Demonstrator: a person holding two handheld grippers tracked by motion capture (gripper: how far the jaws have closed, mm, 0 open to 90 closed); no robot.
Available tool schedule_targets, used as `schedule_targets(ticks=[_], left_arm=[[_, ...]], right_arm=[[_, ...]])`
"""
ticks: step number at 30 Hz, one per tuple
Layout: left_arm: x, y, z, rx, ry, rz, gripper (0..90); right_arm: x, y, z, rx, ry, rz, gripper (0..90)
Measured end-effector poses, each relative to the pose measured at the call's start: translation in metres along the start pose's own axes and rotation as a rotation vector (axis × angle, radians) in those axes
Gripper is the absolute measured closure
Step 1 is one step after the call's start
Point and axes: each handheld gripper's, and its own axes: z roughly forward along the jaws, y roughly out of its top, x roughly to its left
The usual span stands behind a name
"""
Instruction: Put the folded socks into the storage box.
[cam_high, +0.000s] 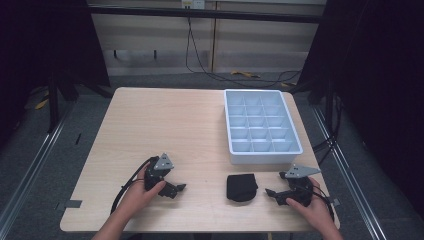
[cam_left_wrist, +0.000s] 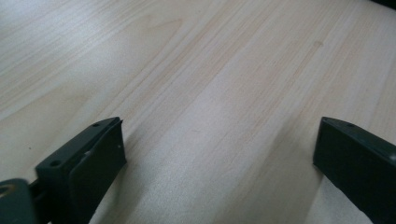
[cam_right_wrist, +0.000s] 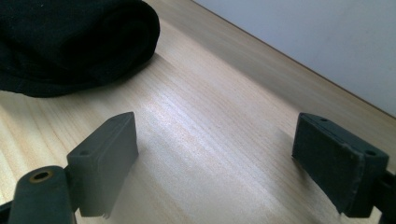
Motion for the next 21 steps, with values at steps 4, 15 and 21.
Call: schedule_targets(ticks=[4, 15, 21], left_arm=[[0.0, 0.0, 0.0, 0.002, -0.002, -0.001, 0.0], [0.0, 0.0, 0.0, 0.001, -0.001, 0.001, 0.0], [0.0, 0.0, 0.0, 0.001, -0.001, 0.0, 0.0]], right_arm=[[0.001, 0.0, 0.0, 0.0, -0.011, 0.011, 13.3], [0.004, 0.014, -0.007, 0.156, 0.004, 0.013, 22.3], [0.015, 0.029, -0.011, 0.228, 0.018, -0.038, 22.6]])
